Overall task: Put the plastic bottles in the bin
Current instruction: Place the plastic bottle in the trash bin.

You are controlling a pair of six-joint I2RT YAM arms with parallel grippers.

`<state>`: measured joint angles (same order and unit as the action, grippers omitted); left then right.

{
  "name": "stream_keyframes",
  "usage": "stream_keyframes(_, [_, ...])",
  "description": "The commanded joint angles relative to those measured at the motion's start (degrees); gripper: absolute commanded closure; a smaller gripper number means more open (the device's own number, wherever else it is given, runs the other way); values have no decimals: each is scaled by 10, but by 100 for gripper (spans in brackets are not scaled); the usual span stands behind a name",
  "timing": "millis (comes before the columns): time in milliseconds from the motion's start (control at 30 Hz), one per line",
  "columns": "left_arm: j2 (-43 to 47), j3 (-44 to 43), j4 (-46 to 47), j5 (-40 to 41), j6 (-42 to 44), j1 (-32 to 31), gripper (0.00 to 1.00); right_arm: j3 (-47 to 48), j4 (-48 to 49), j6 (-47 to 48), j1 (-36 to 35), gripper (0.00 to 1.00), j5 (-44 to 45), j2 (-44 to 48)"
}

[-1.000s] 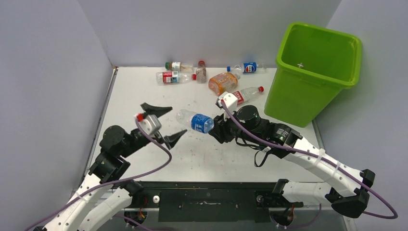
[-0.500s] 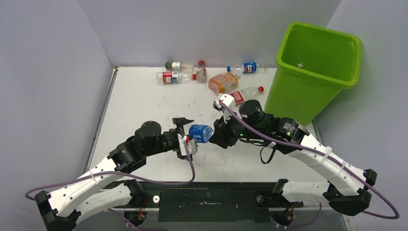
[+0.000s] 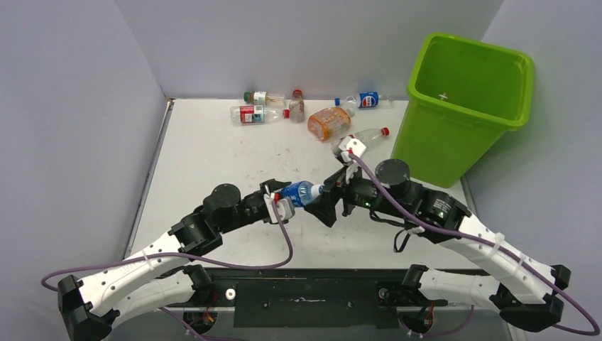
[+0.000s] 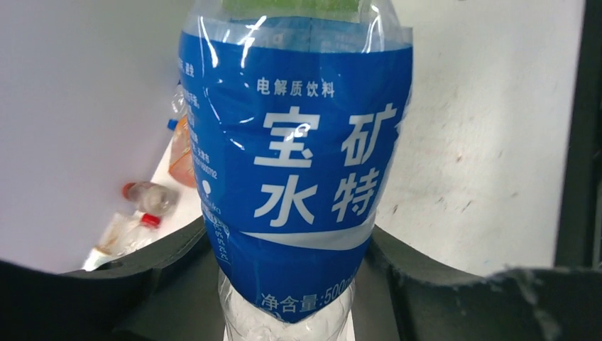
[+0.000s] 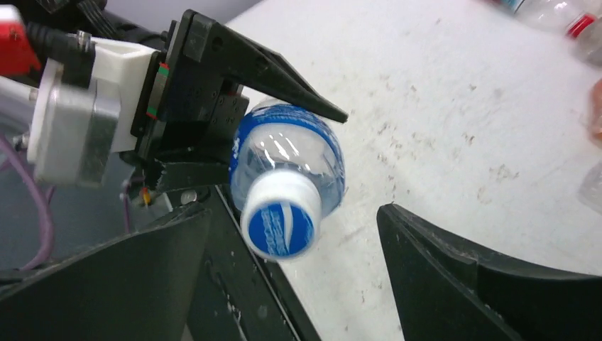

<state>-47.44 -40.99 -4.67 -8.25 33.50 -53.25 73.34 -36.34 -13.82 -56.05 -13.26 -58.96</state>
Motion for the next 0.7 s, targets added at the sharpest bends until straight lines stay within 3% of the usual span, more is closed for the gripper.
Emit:
stream_keyframes(0, [9, -9, 116, -36, -172, -4, 71, -102, 238, -41, -6, 6, 87, 115])
stream_keyframes(100, [-8, -18, 141, -57, -290, -6, 75, -194, 386, -55, -6, 3, 129, 173])
stream_keyframes(200, [-27, -30, 146, -63, -368, -9, 80, -245, 471, -69, -7, 2, 171, 186])
stream_keyframes(400, [-44, -42, 127, -51, -405, -18, 85, -281, 583, -90, -9, 5, 182, 156])
stream_keyframes(500, [-45, -48, 116, -45, -406, -20, 85, -266, 585, -95, -15, 9, 175, 120])
stream_keyframes(567, [-42, -50, 115, -42, -406, -20, 85, -258, 580, -97, -22, 13, 172, 100])
stream_keyframes(667, [-34, -48, 116, -29, -406, -20, 85, -249, 564, -94, -34, 33, 171, 84])
